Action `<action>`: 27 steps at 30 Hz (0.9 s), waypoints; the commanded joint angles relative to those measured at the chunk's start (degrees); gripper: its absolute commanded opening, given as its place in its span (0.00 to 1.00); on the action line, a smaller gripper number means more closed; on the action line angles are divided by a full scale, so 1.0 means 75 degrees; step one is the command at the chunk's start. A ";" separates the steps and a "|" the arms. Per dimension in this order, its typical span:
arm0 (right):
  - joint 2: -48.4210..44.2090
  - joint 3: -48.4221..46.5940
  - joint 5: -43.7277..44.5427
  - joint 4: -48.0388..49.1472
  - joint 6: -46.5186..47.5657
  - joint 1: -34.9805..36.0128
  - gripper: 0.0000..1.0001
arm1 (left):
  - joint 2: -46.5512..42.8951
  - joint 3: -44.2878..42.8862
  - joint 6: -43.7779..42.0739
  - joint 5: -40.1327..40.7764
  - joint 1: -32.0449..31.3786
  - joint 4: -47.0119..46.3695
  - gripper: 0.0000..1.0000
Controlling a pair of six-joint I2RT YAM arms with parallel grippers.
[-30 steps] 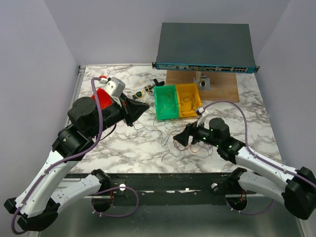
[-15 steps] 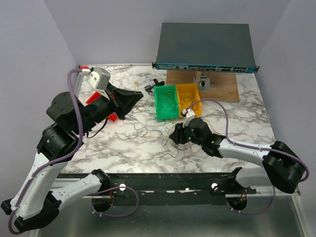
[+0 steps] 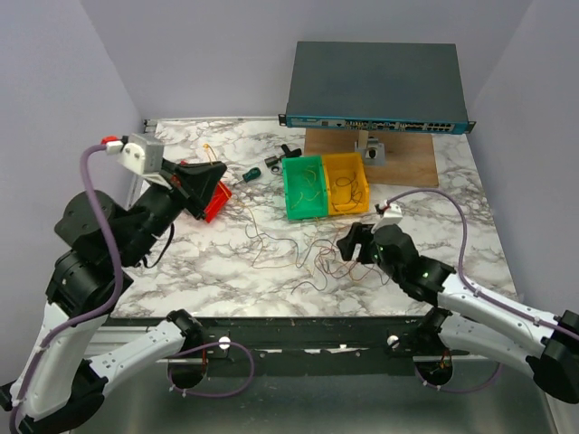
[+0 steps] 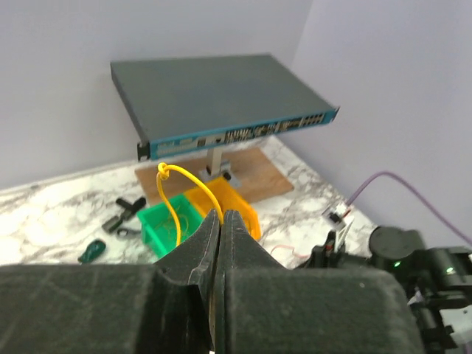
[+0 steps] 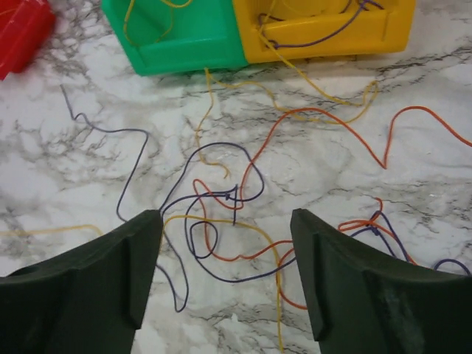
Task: Untangle the cables
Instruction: Untie the cable.
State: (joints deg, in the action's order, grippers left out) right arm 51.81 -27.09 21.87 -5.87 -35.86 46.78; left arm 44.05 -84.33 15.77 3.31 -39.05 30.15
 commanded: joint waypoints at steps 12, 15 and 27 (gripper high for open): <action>0.2957 -0.2070 -0.4605 0.0472 0.2647 0.0323 0.75 | 0.0091 0.0081 -0.0307 0.0390 0.0062 0.0662 0.00; 0.3641 -0.2210 -0.4579 0.0701 0.2648 0.0566 0.70 | 0.0078 -0.0059 -0.0356 0.0432 0.0073 0.0736 0.00; 0.4635 -0.1869 -0.5090 0.1292 0.2303 0.0886 0.23 | 0.0056 -0.0307 -0.0507 0.0590 0.0065 0.0925 0.00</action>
State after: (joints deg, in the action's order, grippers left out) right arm 86.32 -42.89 -12.67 0.54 -17.72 52.58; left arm 44.84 -84.88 13.13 5.80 -38.94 36.16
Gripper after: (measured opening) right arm 0.374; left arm 0.012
